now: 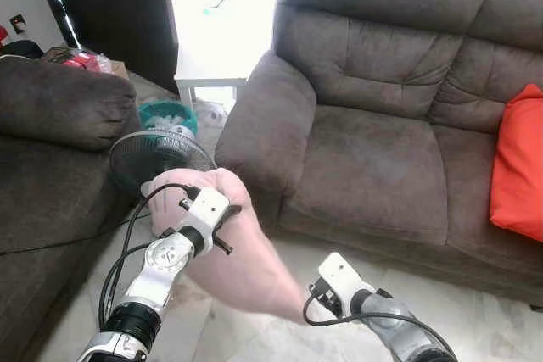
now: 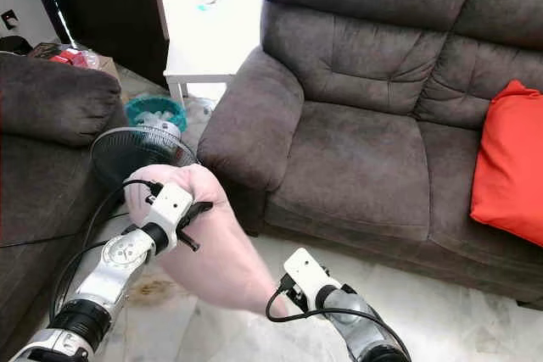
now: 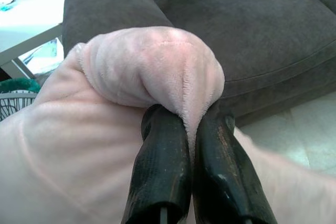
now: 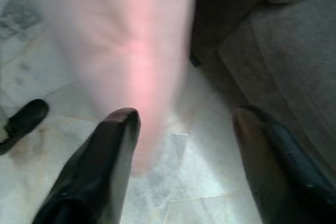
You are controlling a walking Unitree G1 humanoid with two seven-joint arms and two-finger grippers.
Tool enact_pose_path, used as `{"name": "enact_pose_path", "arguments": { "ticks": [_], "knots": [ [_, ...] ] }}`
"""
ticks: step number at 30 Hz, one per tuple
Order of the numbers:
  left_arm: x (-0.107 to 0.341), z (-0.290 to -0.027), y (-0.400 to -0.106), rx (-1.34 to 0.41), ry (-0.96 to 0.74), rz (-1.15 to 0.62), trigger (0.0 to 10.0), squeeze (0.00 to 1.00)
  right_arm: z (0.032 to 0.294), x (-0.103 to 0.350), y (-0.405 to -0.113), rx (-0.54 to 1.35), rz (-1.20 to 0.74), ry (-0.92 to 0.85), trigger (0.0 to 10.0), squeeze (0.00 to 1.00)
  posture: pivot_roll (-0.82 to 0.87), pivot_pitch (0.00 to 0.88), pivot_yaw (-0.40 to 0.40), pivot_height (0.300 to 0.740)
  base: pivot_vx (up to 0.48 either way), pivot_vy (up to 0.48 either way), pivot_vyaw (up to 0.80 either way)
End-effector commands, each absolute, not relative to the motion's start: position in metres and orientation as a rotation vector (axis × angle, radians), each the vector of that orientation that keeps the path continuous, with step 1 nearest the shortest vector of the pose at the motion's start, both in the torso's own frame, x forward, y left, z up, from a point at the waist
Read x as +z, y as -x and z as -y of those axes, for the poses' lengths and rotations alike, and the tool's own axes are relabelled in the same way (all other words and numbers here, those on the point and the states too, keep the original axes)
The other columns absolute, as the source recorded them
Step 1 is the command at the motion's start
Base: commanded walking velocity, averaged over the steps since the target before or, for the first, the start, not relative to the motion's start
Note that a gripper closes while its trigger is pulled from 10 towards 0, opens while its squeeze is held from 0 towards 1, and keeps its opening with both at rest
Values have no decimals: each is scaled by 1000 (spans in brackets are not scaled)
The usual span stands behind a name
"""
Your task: Move the pillow to the sofa from floor
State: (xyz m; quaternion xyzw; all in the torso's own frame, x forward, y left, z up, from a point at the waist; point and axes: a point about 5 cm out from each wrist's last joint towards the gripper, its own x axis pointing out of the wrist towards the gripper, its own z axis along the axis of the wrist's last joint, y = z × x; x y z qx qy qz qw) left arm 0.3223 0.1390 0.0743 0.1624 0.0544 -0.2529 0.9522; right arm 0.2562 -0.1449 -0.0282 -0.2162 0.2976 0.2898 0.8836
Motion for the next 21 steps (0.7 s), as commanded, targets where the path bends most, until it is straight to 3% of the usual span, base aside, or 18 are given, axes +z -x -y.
{"name": "enact_pose_path", "arguments": {
  "ticks": [1,10,11,21],
  "knots": [
    [94,-127,-329,-558,-353,-15,10000,0,147,-31,-253,594,-641,443,10000,1000,88,9,-81,740,0,0,0],
    [101,-126,-330,-584,-361,11,10000,0,165,-41,-245,509,-721,534,10000,984,91,0,-79,740,0,0,0],
    [104,-125,-331,-585,-360,22,10000,0,172,-42,-244,488,-735,575,10000,4,91,0,-79,740,0,0,0],
    [117,-122,-335,-597,-359,62,10000,0,187,-44,-243,402,-745,633,10000,0,91,0,-77,740,0,0,0]
  ]
}}
